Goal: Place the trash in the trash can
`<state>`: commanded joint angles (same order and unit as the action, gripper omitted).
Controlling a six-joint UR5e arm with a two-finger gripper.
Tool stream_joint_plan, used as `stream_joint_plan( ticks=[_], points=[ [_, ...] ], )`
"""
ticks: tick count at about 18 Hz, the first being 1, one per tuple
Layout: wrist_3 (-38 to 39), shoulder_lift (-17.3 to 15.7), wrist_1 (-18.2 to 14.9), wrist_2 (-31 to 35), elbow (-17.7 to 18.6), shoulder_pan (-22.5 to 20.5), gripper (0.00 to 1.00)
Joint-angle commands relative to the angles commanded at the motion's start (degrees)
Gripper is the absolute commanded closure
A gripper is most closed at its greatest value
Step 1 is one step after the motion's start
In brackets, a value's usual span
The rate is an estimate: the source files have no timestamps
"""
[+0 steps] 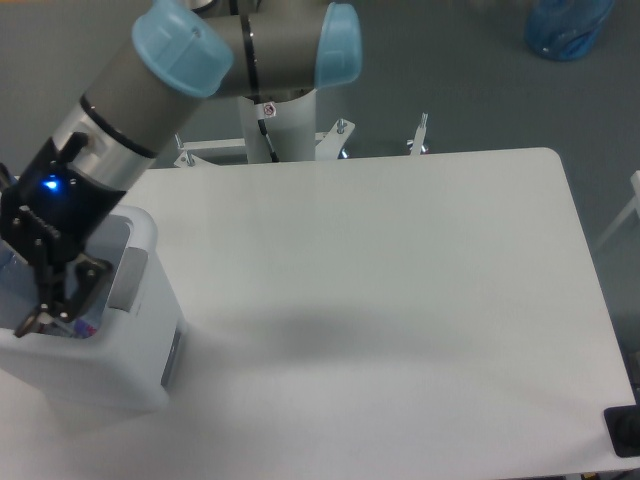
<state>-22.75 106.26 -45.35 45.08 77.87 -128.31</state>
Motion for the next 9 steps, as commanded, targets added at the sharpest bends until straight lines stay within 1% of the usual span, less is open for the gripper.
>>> stream_joint_plan(
  ticks=[3,6,7,9],
  points=[
    [-4.13,0.00,-0.26,6.66,-0.79,-2.46,0.00],
    [-8.26,-0.09,-0.70,16.33,-0.53,-3.35,0.00],
    [-8.62,-0.09,-0.88,18.45,-0.44,-3.79,0.00],
    [-9.24,-0.09,-1.75,20.57,-0.44,-5.89,0.00]
  ],
)
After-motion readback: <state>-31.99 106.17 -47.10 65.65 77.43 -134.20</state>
